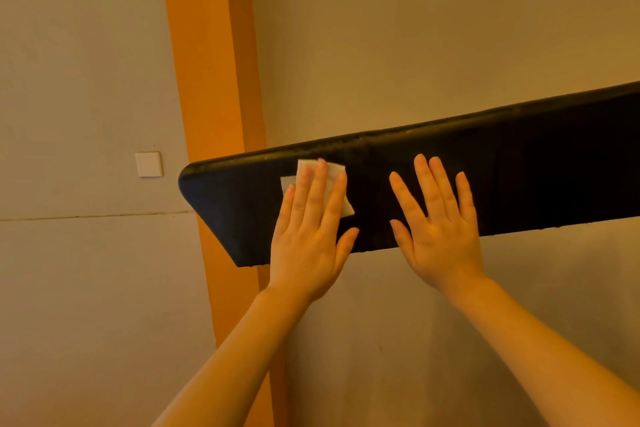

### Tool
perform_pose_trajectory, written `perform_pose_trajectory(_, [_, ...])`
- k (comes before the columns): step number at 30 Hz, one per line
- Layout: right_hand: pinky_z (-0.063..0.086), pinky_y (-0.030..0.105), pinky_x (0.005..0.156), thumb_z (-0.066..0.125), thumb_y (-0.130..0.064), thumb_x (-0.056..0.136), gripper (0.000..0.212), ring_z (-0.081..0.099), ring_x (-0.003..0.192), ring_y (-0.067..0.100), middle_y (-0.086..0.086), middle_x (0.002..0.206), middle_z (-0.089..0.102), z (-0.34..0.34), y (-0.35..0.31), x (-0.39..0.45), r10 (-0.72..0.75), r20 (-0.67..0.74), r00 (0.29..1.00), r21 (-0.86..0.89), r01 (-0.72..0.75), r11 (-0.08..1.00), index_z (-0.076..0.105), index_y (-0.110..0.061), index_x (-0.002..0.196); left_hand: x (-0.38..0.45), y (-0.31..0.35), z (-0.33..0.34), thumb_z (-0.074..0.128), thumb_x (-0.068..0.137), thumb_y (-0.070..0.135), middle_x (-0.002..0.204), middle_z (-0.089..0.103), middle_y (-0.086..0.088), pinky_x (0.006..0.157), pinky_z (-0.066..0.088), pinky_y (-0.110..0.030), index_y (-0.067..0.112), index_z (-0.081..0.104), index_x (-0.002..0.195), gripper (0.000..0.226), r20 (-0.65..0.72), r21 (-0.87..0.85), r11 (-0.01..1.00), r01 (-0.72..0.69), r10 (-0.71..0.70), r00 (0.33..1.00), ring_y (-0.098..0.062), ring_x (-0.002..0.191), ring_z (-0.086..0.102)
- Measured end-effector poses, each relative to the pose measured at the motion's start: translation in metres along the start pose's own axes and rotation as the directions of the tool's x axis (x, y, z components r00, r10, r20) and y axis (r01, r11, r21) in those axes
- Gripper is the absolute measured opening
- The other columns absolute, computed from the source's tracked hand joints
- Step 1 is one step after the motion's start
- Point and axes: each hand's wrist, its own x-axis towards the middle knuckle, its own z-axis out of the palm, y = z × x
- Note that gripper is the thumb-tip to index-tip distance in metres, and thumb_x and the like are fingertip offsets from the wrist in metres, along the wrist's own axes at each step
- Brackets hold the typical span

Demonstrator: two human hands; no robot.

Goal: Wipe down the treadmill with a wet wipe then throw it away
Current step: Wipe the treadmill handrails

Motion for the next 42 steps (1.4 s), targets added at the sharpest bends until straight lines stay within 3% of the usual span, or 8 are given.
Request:
perform_pose_trajectory(4, [0.008,0.049,0.12,0.029,-0.044,0.103,0.058,0.011,0.149,0.031,0.015,0.16,0.017,0.001,0.0,0.0,0.001,-0.002,1.0,-0.003,-0.001,1.0,0.018,-0.02,0.154,-0.032,0.007,0.013,0.022,0.101,0.054,0.164,-0.002,-0.01,0.122,-0.002,-0.041,0.015,0.006,0.157,0.07,0.051,0.059,0.995,-0.078,0.075,0.996,-0.029,0.151,-0.003])
perform_pose_trajectory(16, [0.01,0.049,0.12,0.033,-0.044,0.102,0.058,0.012,0.149,0.031,0.014,0.16,0.019,0.0,0.0,0.001,0.008,-0.013,1.0,0.022,-0.008,1.0,0.022,-0.021,0.153,0.02,0.008,-0.002,0.016,0.103,0.052,0.162,-0.003,-0.011,0.122,-0.005,-0.039,0.014,0.007,0.156,0.066,-0.047,0.032,0.999,0.011,-0.009,0.999,-0.027,0.15,-0.007])
perform_pose_trajectory(29, [0.008,0.048,0.12,0.032,-0.045,0.101,0.058,0.012,0.149,0.031,0.013,0.16,0.017,0.0,0.001,-0.001,0.014,0.004,1.0,0.024,-0.014,1.0,0.021,-0.021,0.153,-0.03,0.025,0.018,0.015,0.101,0.057,0.163,-0.003,-0.01,0.121,-0.001,-0.041,0.016,0.005,0.156,0.07,0.066,0.041,0.998,-0.041,0.038,0.997,-0.028,0.151,-0.003])
perform_pose_trajectory(37, [0.009,0.048,0.12,0.035,-0.043,0.101,0.059,0.01,0.149,0.03,0.013,0.16,0.017,-0.001,0.0,0.0,0.011,0.015,1.0,0.014,-0.011,1.0,0.021,-0.021,0.154,0.019,0.014,0.001,0.017,0.102,0.053,0.162,-0.001,-0.011,0.122,-0.004,-0.039,0.014,0.008,0.156,0.067,-0.03,0.028,0.999,-0.02,0.021,0.999,-0.028,0.15,-0.004])
perform_pose_trajectory(42, [0.009,0.048,0.12,0.034,-0.043,0.102,0.058,0.01,0.149,0.03,0.014,0.16,0.017,-0.004,0.002,0.0,0.0,0.032,1.0,0.02,-0.001,1.0,0.022,-0.02,0.154,0.017,0.017,0.001,0.02,0.102,0.052,0.162,0.001,-0.012,0.122,-0.002,-0.039,0.013,0.009,0.156,0.067,-0.022,0.018,0.999,-0.035,0.036,0.999,-0.028,0.151,-0.003])
